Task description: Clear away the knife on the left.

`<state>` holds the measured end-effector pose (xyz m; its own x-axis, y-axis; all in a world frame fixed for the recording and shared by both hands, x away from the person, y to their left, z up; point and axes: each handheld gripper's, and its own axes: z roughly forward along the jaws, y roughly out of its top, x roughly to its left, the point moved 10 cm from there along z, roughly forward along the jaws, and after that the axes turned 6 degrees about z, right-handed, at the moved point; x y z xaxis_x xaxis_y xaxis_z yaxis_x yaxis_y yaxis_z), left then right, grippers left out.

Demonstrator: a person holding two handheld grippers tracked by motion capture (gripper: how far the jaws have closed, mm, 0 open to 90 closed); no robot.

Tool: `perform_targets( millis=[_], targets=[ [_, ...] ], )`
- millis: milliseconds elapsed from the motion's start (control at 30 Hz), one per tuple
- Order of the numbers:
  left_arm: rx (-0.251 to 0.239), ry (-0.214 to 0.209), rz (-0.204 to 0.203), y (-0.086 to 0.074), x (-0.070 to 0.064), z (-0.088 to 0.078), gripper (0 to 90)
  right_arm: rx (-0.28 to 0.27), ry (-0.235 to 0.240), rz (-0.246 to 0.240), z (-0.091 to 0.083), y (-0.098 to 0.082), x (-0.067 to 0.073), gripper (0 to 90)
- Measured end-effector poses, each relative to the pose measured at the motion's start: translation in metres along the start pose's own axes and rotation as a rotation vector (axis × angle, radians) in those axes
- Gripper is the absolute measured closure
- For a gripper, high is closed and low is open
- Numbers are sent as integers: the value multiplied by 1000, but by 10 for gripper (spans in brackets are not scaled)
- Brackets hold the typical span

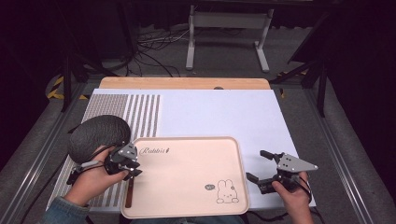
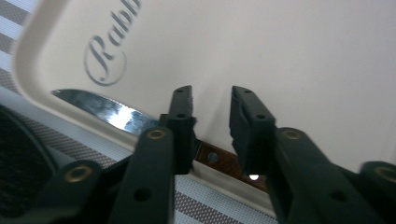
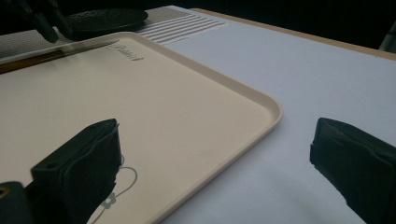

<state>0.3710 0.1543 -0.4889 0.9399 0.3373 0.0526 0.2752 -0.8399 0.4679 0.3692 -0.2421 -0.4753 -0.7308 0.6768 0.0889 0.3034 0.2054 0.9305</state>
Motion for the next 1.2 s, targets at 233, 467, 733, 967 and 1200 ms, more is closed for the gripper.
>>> perform_targets(
  millis=[233,467,733,967,1200],
  targets=[
    [-157,96,-43,7,12,-23,301,-13,-9,4,-1,2,-1,27],
    [-282,132,-51,5,20,-43,149,-26,-17,10,-3,3,-2,27],
    [-380,167,-58,-9,22,-62,133,-38,-25,10,-5,5,-3,27],
    [-488,196,-91,-17,23,-72,99,-42,-27,10,-5,5,-2,26],
    [-568,223,-117,-29,22,-71,87,-40,-31,9,-5,5,-3,25]
  ],
)
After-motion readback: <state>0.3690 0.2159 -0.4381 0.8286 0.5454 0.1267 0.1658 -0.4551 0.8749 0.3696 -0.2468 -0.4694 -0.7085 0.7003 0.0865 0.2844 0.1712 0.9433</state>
